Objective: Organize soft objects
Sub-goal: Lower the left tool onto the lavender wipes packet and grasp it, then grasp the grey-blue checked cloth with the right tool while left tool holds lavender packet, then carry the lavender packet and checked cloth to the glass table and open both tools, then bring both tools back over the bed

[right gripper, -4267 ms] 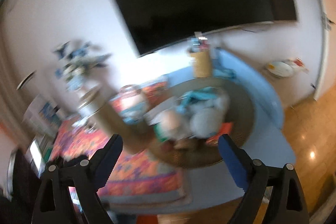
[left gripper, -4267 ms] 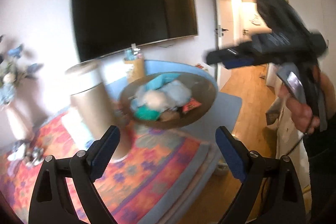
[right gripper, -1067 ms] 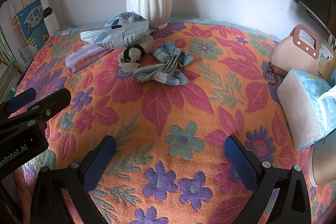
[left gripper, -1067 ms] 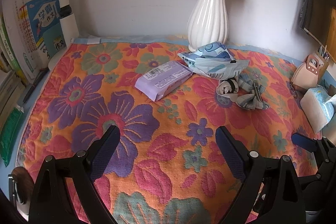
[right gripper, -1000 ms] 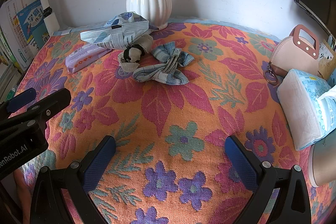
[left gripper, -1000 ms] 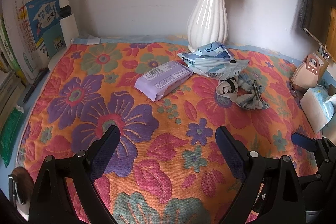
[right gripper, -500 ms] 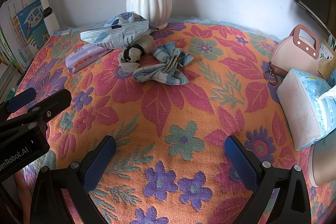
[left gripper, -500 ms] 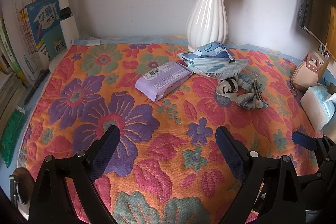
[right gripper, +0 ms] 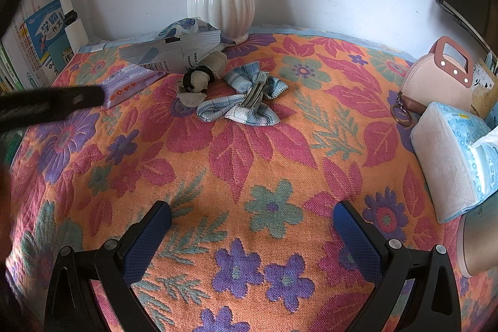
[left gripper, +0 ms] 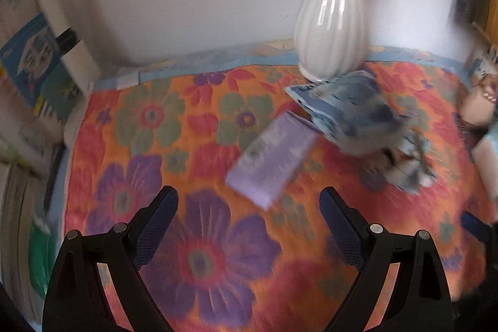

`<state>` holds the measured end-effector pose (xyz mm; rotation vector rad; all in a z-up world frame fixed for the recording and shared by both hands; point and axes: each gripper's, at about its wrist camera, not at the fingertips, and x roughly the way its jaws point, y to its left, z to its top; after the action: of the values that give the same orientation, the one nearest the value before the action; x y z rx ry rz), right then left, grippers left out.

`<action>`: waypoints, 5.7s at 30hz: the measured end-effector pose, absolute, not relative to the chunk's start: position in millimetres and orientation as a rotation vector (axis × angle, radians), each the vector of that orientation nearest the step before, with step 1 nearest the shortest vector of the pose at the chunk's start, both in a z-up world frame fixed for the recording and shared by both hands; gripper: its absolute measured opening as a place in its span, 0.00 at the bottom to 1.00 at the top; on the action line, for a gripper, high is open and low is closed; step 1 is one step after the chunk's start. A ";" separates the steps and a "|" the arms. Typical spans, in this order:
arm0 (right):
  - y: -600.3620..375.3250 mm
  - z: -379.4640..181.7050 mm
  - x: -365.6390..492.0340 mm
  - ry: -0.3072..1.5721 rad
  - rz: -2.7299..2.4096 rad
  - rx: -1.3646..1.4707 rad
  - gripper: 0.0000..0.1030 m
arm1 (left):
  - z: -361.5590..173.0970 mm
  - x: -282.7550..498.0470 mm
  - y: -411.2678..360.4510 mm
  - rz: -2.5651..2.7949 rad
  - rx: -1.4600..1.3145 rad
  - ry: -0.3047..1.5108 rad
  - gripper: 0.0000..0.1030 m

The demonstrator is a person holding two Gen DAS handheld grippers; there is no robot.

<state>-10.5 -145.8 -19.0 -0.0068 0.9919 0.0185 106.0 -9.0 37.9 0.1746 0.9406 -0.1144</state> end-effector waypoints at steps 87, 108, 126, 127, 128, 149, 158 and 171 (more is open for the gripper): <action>-158.3 3.8 -76.7 0.960 0.215 0.018 0.28 | 35.3 -70.2 -7.6 -0.338 0.019 0.863 0.35; -274.7 40.0 -154.6 0.986 0.162 0.289 0.27 | 69.5 -125.9 -101.9 -0.590 0.096 0.787 0.35; -451.5 110.5 -235.9 0.759 -0.096 0.460 0.27 | 133.2 -179.3 -287.2 -0.982 0.228 0.677 0.35; -463.4 114.2 -237.8 0.742 -0.117 0.469 0.27 | 135.9 -180.5 -298.7 -0.983 0.241 0.664 0.35; -479.1 118.8 -239.9 0.719 -0.148 0.484 0.27 | 140.2 -179.8 -315.2 -0.979 0.254 0.648 0.35; -610.3 99.0 -203.5 0.750 -0.370 0.658 0.52 | 118.3 -142.5 -442.2 -0.940 0.304 0.608 0.81; -567.0 131.3 -243.8 0.664 -0.345 0.594 0.57 | 142.3 -201.2 -384.9 -0.990 0.360 0.498 0.81; -375.8 168.0 -259.7 0.622 0.072 0.069 0.67 | 165.3 -162.6 -210.7 -0.662 0.291 0.518 0.81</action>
<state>-259.7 -375.8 168.0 0.0689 0.6225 0.0721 -162.6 -210.7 165.3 0.2909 0.5178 -0.6624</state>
